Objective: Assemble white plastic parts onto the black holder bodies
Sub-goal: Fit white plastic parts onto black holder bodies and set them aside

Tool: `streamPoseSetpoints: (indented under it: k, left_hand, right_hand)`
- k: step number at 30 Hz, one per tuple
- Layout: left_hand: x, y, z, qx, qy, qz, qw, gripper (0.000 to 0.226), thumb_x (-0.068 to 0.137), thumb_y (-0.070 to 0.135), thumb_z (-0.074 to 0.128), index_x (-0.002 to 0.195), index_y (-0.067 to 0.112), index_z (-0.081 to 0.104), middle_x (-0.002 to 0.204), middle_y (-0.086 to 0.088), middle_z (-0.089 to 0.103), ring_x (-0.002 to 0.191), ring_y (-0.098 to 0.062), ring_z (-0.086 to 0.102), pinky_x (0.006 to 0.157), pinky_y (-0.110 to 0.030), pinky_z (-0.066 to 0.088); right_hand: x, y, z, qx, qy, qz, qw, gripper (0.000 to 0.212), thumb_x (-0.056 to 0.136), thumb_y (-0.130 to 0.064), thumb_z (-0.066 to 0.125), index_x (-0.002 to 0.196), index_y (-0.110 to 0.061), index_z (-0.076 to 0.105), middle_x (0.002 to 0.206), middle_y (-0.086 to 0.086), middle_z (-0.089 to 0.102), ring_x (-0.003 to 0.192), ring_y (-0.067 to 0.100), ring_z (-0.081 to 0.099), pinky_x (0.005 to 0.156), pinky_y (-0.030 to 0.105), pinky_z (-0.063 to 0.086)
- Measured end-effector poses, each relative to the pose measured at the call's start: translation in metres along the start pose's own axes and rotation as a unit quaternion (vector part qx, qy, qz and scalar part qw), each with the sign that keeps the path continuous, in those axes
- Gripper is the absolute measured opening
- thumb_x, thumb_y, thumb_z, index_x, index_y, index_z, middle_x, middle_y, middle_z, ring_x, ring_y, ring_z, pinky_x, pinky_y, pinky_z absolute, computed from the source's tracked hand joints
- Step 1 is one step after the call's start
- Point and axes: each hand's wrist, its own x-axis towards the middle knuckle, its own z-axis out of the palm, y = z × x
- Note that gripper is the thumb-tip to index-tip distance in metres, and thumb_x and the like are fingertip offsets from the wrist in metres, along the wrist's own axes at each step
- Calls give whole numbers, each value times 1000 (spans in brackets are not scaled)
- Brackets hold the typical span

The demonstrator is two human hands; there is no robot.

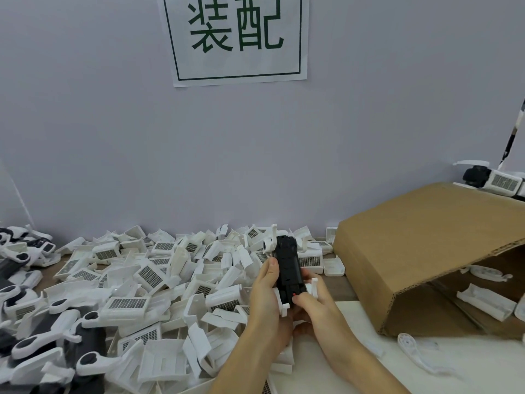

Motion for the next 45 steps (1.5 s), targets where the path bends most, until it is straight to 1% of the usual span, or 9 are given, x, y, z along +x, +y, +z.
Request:
streamPoseSetpoints:
  k: [4,9,15,19,25,30,35,43,45]
  left_hand:
    - [2,-1,0,-1,12,3,1000,27,100,35,56,89,27,80,86,-10,76,71,-26,74,67,-43,61]
    - [3,-1,-2,18,4,4,1000,32,100,40,54,105,17,74,87,-14,75,78,-30,70,101,-63,48]
    - [5,5,-6,-28,-4,-11,1000,47,100,33,46,83,2,77,84,-21,72,68,-33,69,67,-42,59]
    - [7,19,-6,-68,-8,10,998,37,102,24,42,96,-2,66,80,-18,69,66,-29,68,71,-40,53]
    - [11,40,-13,-6,-11,122,992,19,80,23,70,82,5,68,73,-8,68,66,-19,67,55,-26,55]
    - [17,43,-20,94,82,149,981,42,78,33,83,105,5,68,91,-8,77,83,-21,74,75,-37,58]
    - [13,39,-20,169,63,145,973,68,47,63,83,88,8,76,81,-6,78,81,-22,76,76,-36,60]
    - [22,37,-25,131,60,121,982,22,97,33,66,96,13,74,79,4,78,72,-7,75,55,-17,54]
    - [24,38,-25,104,73,108,986,23,102,32,58,102,15,72,85,3,79,81,-10,75,66,-23,59]
  right_hand:
    - [-1,-1,2,-28,16,-11,999,38,99,-12,50,121,-43,53,97,2,73,81,14,68,72,32,53]
    - [-1,-2,4,-53,16,-29,998,37,102,-14,52,128,-39,52,116,0,70,105,19,66,86,34,53]
    - [-1,-5,0,-25,2,-43,999,21,100,-30,55,119,-35,62,102,-5,75,97,17,69,79,33,48]
    - [-4,-7,-4,-49,12,-88,995,29,97,-47,52,123,-39,61,101,-4,75,90,19,71,72,35,48]
    - [2,-2,-11,-117,84,-91,985,28,102,-15,53,114,-38,63,101,-3,70,81,6,67,69,25,45]
    - [4,-1,-13,-153,98,-78,980,29,101,-9,52,108,-34,66,98,-5,71,82,7,66,70,23,44]
    - [6,2,-14,-190,104,-69,974,28,100,-8,53,105,-30,68,98,-3,72,79,5,67,67,23,44]
    - [16,0,-19,-169,156,-42,972,28,100,-3,52,102,-23,71,86,-2,74,78,18,66,55,27,48]
    - [26,-3,-17,-176,169,-29,969,25,99,-5,53,106,-22,71,90,0,73,77,18,65,55,26,48]
